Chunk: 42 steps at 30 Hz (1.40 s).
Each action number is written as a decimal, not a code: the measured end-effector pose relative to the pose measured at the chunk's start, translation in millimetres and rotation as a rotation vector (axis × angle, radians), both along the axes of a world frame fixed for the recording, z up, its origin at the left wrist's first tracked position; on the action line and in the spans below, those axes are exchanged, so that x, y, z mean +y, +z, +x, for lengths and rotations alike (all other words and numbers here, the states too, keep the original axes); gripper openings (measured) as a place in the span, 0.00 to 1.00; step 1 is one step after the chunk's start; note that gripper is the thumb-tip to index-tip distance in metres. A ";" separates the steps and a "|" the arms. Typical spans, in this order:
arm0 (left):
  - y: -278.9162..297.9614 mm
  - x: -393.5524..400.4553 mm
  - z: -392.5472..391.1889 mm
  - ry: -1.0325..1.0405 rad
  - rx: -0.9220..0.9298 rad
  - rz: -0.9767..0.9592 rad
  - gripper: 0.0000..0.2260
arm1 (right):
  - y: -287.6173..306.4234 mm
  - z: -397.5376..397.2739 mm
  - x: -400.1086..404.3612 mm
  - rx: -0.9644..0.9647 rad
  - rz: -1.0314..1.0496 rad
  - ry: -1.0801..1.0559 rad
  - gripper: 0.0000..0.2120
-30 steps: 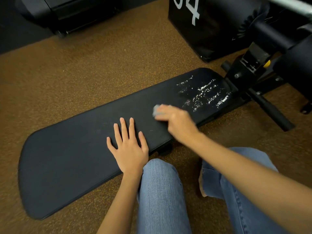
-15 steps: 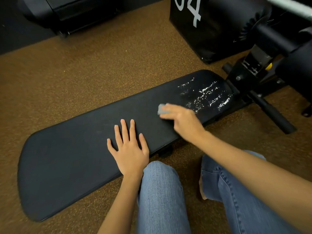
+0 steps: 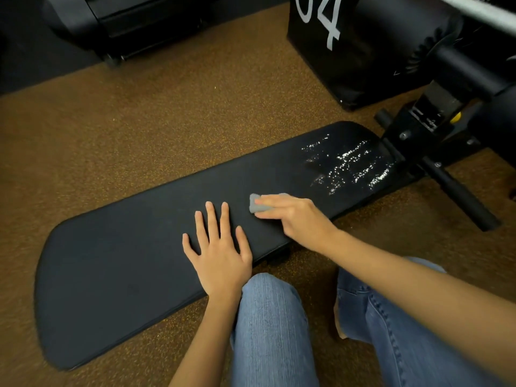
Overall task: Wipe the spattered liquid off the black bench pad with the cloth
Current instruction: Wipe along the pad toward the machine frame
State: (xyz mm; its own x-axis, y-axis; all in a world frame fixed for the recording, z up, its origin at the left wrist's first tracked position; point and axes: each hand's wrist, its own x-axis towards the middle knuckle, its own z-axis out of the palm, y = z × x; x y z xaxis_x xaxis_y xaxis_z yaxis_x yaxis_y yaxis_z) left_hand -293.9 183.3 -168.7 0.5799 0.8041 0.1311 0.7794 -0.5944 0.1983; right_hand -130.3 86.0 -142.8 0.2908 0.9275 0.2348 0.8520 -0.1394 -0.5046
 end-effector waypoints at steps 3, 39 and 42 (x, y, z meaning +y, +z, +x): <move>0.8 -0.1 -0.9 -0.005 -0.004 -0.008 0.25 | 3.0 36.0 -8.9 -0.094 -0.023 0.016 0.28; 4.8 -1.7 -1.1 -0.004 0.020 -0.020 0.25 | 6.8 39.4 71.7 0.033 0.005 -0.178 0.26; 5.3 -0.3 -1.1 -0.013 0.028 -0.025 0.25 | -1.6 7.7 46.4 0.003 0.011 0.045 0.25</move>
State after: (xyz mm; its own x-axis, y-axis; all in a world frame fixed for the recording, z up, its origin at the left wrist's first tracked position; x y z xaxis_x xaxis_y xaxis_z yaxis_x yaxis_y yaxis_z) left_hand -295.0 183.0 -163.4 0.5936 0.7991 0.0951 0.7769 -0.5999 0.1913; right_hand -122.6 132.4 -144.4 0.2496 0.9371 0.2440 0.8556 -0.0954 -0.5088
